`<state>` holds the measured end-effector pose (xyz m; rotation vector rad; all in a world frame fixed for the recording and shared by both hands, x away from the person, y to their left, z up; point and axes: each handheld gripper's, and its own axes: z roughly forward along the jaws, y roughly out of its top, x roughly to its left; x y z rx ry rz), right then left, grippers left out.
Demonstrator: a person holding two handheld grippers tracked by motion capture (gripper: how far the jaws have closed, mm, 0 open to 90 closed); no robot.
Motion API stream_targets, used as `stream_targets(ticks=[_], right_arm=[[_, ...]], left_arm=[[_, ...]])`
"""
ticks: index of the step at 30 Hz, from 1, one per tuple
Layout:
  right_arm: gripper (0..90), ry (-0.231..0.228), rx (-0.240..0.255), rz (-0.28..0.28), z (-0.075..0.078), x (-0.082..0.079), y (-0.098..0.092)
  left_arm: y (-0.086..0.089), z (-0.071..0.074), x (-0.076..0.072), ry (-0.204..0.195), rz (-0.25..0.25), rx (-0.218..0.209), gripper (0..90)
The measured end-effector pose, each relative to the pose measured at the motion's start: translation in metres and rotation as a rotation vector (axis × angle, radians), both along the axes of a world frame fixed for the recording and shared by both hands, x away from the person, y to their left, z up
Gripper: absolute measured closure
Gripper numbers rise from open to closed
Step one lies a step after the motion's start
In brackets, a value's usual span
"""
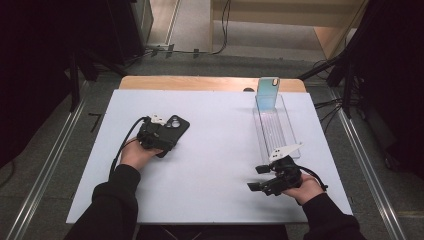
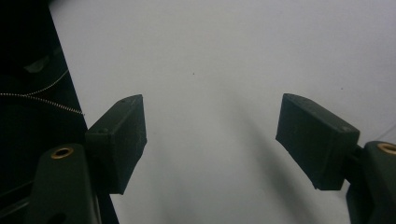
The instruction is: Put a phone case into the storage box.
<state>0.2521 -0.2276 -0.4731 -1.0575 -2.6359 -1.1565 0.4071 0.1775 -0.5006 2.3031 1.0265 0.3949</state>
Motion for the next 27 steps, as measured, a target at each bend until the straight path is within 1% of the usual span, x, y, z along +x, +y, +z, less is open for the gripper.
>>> stream_targets(ticks=[7, 10, 12, 13, 14, 15, 16, 21, 25, 27], right_arm=[[22.2, -0.007, 0.006, -0.001, 0.001, 0.000, 0.000], [21.8, -0.027, 0.014, -0.003, 0.001, 0.000, -0.001], [21.7, -0.040, 0.030, -0.012, 0.002, 0.000, -0.002], [21.4, -0.060, 0.048, -0.012, 0.003, -0.001, -0.002], [21.3, -0.075, 0.056, -0.009, 0.003, -0.001, -0.002], [21.1, -0.083, 0.057, -0.010, 0.004, -0.001, -0.002], [21.0, -0.087, 0.055, -0.013, 0.004, -0.002, -0.002], [20.5, -0.091, 0.053, -0.022, 0.004, -0.001, -0.003], [20.5, -0.069, 0.060, -0.045, 0.004, 0.000, -0.003], [20.5, -0.063, 0.072, -0.051, 0.006, 0.000, -0.003]], left_arm=[[0.000, 0.001, 0.001, 0.009, 0.017, -0.007, 13.9], [0.002, 0.002, 0.002, 0.020, 0.029, -0.029, 14.8], [0.003, 0.003, 0.003, 0.024, 0.030, -0.039, 15.2], [0.004, 0.003, 0.003, 0.025, 0.031, -0.041, 15.3], [0.004, 0.004, 0.003, 0.030, 0.031, -0.043, 15.3], [0.005, 0.005, 0.003, 0.030, 0.032, -0.041, 15.4], [0.006, 0.006, 0.003, 0.030, 0.036, -0.048, 15.4], [0.012, 0.015, 0.002, 0.024, 0.049, -0.081, 15.4], [0.015, 0.027, -0.003, 0.002, 0.045, -0.106, 15.3], [0.016, 0.033, -0.006, -0.002, 0.046, -0.123, 15.3]])
